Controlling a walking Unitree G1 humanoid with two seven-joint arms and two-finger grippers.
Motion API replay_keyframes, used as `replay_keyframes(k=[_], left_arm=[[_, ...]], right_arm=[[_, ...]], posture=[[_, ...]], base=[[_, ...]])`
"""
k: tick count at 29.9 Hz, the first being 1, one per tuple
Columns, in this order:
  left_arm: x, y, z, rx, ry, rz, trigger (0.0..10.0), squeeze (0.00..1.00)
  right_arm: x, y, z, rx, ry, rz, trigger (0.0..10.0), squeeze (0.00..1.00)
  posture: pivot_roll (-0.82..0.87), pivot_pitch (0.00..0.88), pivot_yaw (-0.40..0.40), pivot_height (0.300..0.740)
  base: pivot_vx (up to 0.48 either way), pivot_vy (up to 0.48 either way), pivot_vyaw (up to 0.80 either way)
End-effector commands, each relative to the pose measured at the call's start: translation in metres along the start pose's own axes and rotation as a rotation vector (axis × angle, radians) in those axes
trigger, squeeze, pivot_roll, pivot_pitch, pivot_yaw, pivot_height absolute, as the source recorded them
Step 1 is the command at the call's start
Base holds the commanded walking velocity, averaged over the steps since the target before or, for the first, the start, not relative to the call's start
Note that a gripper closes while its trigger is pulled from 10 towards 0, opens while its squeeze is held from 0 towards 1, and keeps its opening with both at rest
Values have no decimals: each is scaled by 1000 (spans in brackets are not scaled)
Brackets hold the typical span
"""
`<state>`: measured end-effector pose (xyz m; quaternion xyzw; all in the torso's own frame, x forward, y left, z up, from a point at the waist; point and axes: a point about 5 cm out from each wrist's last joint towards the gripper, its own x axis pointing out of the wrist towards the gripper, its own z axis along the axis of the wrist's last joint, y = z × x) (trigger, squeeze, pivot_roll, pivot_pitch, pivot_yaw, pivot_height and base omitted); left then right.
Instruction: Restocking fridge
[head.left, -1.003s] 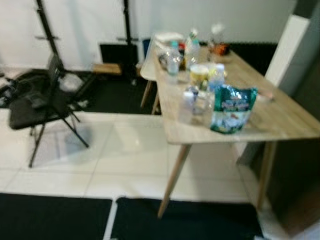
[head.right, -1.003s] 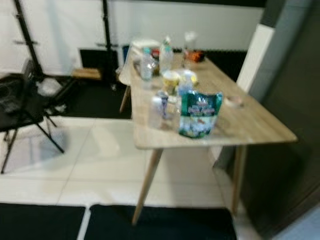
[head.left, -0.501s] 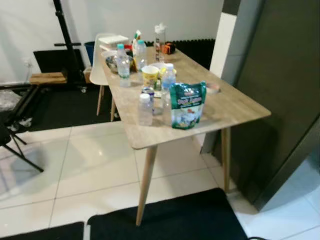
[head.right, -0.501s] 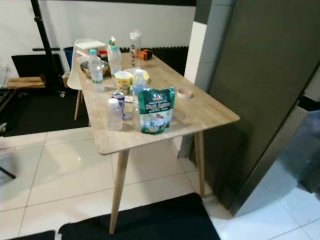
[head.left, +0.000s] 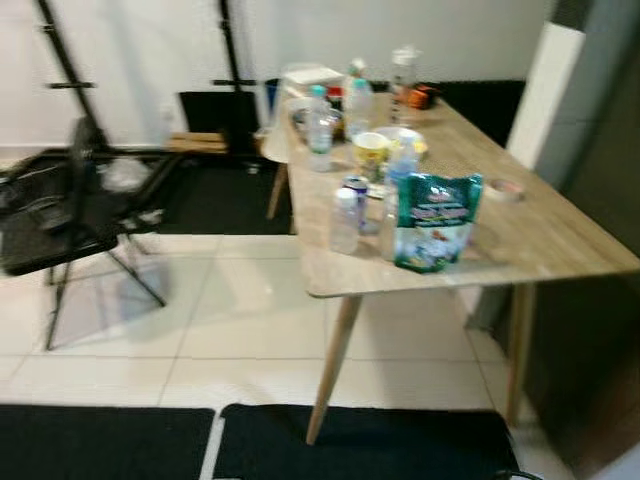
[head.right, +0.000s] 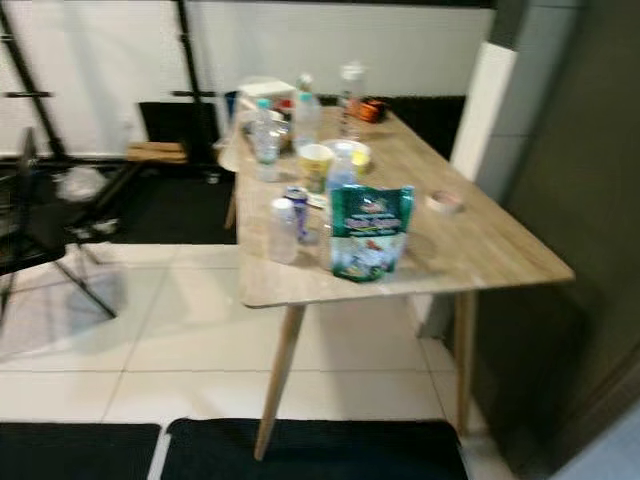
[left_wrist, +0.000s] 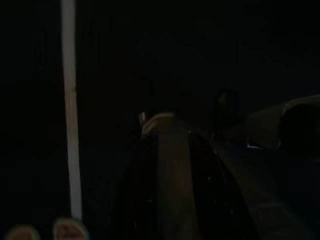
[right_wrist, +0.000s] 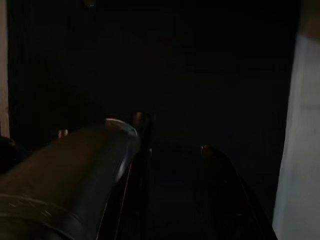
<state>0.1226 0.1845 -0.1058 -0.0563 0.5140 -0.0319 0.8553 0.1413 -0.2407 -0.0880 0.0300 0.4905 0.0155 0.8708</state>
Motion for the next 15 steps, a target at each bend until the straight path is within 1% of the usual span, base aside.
replay_keyframes(k=[1,7,10,15], left_arm=[[-1,2,-5,-4,19,6,10000,0],[-1,3,-4,1,17,8,10000,0],[-1,3,-4,2,16,9,10000,0],[-1,3,-4,1,16,8,10000,0]], right_arm=[[0,0,-1,-2,-1,-8,10000,0],[-1,-3,1,-9,-8,-30,10000,0],[-1,-5,-2,-32,28,-73,10000,0],[-1,-5,-2,-33,30,-74,10000,0]], posture=[[-83,25,-5,740],[-80,22,-7,740],[-80,19,-6,740],[-80,19,-6,740]], base=[[0,-379,675],[0,-387,661],[0,-406,0],[0,-411,0]])
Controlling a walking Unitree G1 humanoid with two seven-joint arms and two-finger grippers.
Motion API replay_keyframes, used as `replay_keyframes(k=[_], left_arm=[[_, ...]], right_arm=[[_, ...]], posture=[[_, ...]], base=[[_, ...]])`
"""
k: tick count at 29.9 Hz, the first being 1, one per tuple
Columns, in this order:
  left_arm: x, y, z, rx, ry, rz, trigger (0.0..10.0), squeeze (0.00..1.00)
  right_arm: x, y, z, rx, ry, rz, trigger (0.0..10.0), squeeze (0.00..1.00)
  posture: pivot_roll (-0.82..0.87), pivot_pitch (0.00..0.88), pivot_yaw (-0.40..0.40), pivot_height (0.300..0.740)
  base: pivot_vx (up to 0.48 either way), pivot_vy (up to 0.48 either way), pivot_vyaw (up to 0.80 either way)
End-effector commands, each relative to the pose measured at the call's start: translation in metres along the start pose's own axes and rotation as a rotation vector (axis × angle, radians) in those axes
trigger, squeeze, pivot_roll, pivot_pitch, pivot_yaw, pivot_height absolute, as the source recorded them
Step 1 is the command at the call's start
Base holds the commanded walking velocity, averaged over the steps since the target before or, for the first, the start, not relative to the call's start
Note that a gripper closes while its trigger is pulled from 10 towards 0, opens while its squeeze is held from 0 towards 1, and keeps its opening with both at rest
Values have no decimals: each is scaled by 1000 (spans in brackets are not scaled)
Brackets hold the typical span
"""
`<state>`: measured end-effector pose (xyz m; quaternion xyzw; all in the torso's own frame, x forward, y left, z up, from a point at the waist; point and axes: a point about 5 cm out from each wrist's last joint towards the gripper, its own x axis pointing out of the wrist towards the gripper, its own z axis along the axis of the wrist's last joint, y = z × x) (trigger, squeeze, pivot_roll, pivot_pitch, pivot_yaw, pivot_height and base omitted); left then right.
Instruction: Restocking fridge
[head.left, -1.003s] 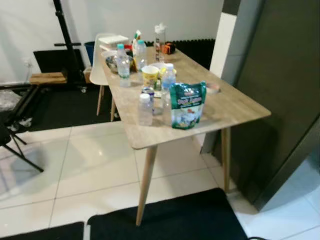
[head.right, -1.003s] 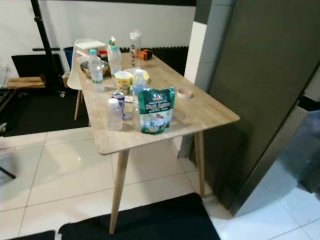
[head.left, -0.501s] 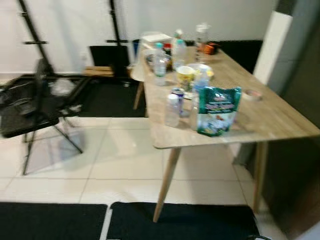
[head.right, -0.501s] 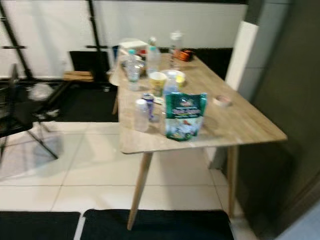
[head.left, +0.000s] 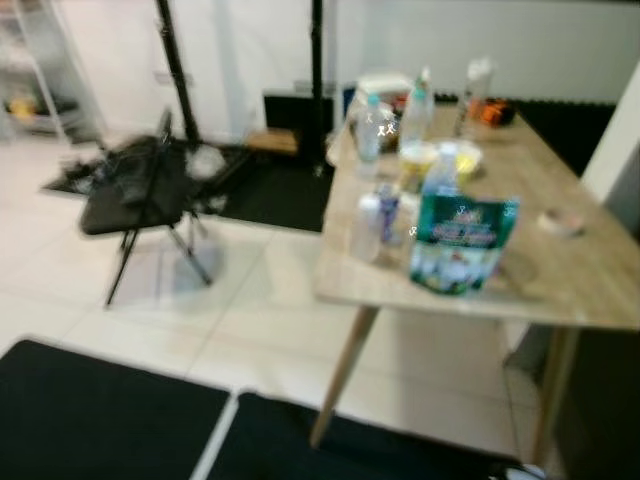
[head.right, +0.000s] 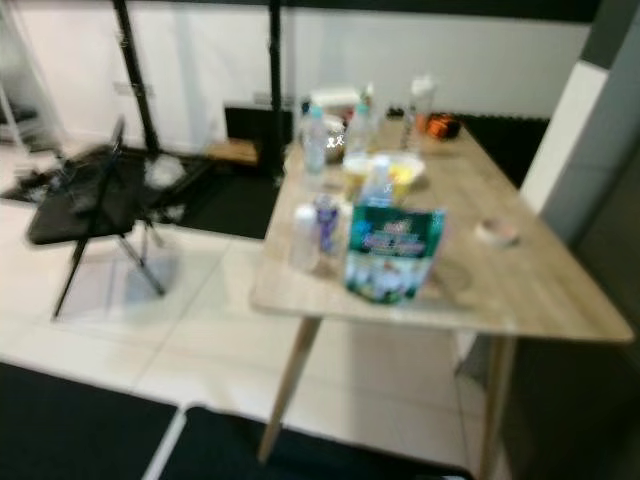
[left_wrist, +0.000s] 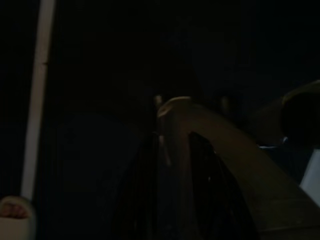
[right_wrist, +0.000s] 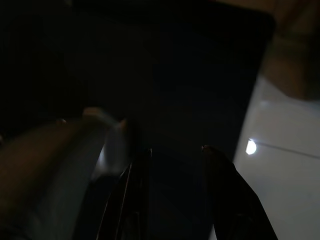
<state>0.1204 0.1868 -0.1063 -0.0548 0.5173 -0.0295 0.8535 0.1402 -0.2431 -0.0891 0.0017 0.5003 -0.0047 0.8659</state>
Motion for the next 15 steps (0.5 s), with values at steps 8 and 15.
replay_keyframes(k=[8,15], left_arm=[[0,1,2,-22,-11,28,10000,0],[0,2,2,-13,-4,32,10000,0]], right_arm=[[-1,-4,-2,-2,16,-17,10000,0],[-1,-3,-3,3,19,-18,10000,0]], posture=[[-81,20,-5,740],[-80,21,-4,740]], base=[[0,-51,0],[0,0,0]])
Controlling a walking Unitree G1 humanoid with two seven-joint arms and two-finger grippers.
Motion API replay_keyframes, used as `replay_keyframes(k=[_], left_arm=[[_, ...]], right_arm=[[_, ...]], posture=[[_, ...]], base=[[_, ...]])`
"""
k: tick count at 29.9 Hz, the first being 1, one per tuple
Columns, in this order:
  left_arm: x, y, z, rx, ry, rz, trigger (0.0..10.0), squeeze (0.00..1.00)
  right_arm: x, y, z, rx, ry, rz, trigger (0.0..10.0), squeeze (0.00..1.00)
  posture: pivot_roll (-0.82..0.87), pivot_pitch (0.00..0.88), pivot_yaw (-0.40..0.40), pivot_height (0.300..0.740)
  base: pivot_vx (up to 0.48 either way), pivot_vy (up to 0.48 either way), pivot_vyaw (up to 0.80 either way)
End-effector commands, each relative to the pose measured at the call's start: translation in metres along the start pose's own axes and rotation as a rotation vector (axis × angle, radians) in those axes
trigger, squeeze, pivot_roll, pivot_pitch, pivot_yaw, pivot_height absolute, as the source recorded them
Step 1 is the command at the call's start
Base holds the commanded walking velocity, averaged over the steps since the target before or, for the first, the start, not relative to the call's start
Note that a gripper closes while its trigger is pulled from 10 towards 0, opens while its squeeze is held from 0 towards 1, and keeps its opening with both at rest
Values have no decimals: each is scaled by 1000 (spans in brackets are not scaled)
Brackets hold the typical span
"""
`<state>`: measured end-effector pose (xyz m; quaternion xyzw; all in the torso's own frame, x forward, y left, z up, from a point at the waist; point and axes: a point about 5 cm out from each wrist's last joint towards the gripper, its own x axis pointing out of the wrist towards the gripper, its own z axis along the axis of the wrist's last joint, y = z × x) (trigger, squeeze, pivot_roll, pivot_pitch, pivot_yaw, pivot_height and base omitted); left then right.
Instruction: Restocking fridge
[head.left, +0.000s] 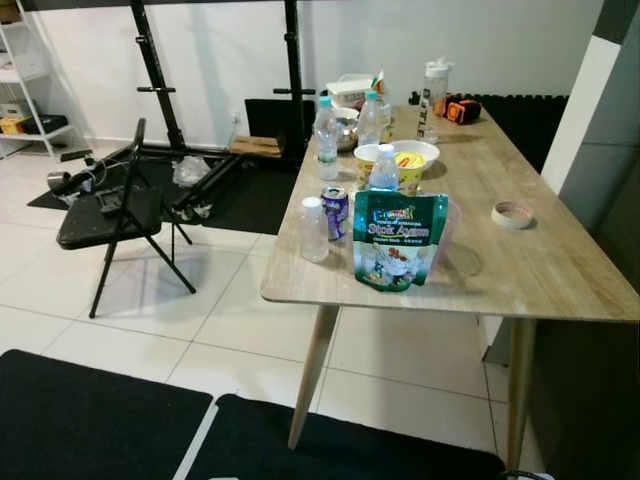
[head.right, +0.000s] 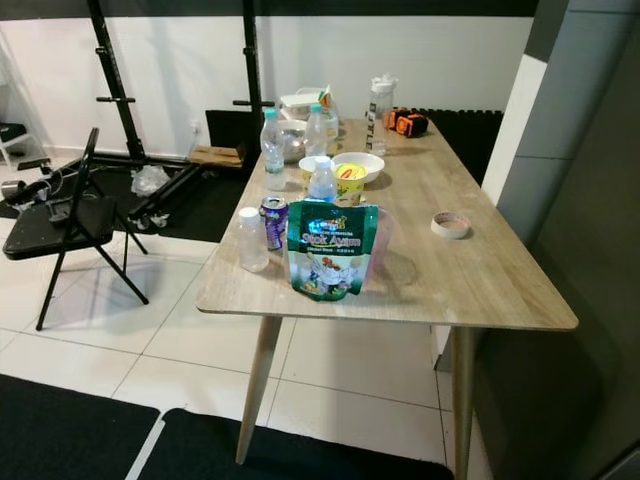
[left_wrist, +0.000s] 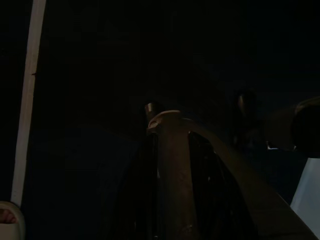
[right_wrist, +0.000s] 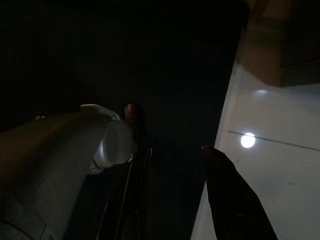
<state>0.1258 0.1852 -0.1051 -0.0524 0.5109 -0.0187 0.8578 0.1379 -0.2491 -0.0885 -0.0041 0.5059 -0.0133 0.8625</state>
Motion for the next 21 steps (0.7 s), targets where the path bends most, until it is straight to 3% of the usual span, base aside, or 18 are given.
replay_keyframes(k=[1,21], left_arm=[[-1,3,-3,-6,13,12,10000,0],[-1,1,-6,3,22,-12,10000,0]], right_arm=[[1,3,-1,4,6,3,10000,0],[1,5,-3,22,5,8,10000,0]], posture=[[-80,21,-4,740],[-81,22,-2,740]], base=[[0,0,0],[257,0,0]])
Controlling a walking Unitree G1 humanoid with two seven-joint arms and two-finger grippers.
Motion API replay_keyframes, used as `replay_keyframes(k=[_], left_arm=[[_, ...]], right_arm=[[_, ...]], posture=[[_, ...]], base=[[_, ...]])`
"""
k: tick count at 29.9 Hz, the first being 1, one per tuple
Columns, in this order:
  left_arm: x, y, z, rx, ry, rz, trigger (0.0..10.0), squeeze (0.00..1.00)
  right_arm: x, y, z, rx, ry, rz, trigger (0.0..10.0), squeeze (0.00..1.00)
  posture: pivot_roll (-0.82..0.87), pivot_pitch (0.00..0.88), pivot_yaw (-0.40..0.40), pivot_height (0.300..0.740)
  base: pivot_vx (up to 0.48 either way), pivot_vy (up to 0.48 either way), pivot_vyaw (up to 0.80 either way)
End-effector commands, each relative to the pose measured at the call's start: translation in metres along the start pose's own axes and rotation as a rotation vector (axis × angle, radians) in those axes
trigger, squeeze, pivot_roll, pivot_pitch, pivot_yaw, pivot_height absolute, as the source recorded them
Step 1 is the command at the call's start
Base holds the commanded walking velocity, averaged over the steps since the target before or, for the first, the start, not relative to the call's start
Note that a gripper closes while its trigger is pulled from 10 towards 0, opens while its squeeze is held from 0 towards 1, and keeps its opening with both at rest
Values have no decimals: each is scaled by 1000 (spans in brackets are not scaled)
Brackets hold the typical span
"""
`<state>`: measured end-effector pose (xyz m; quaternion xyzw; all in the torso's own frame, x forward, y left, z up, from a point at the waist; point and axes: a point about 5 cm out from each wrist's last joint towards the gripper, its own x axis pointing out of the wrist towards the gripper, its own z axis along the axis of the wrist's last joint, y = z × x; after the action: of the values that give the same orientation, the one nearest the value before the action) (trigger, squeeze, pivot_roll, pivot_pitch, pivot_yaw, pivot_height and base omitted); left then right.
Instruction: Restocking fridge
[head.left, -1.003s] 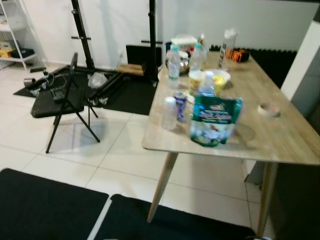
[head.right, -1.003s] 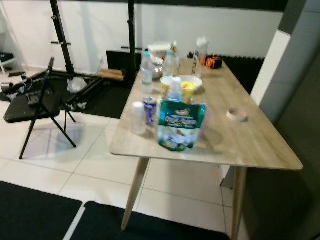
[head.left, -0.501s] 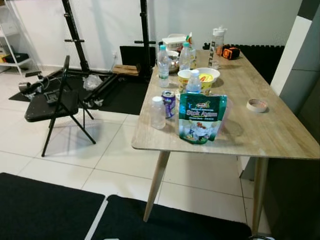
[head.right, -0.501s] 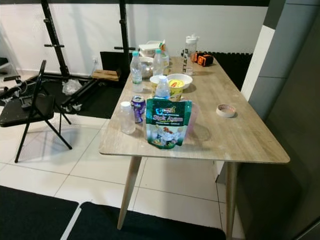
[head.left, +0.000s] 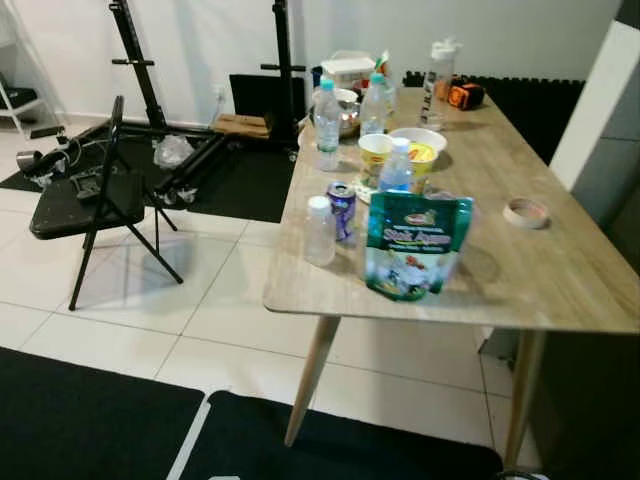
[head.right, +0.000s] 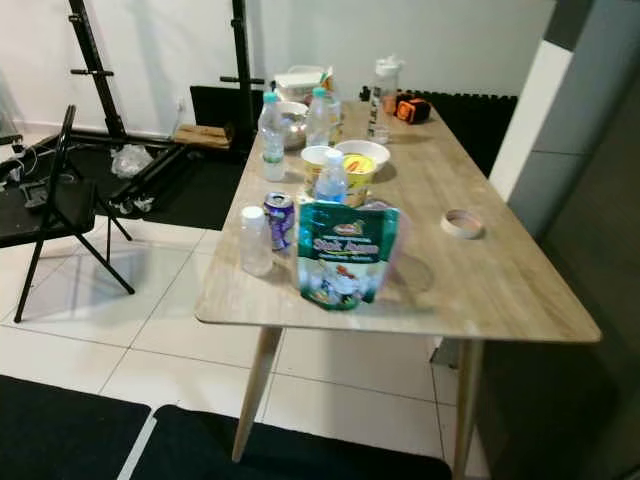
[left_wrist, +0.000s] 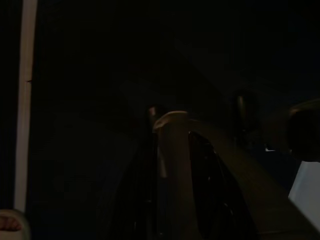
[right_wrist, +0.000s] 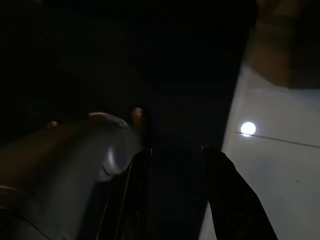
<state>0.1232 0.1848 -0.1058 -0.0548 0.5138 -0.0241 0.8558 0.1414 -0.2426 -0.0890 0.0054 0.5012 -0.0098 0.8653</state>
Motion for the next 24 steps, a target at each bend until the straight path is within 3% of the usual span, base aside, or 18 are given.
replay_keyframes(k=[1,8,15,24], left_arm=[[-1,0,-4,2,16,-3,10000,0],[-1,0,-4,4,15,-2,10000,0],[-1,0,-3,-27,2,-12,10000,0],[-1,-1,-5,-1,16,-27,10000,0]], right_arm=[[-1,-1,-5,9,16,-7,10000,0],[-1,-1,-5,8,14,-6,10000,0],[-1,0,-6,8,17,-7,10000,0],[-1,0,-6,13,16,-4,10000,0]], posture=[[-80,21,-1,740],[-80,20,-2,740],[-81,21,-1,740],[-81,22,-2,740]], base=[[300,0,0],[266,0,0],[0,0,0],[0,-398,0]])
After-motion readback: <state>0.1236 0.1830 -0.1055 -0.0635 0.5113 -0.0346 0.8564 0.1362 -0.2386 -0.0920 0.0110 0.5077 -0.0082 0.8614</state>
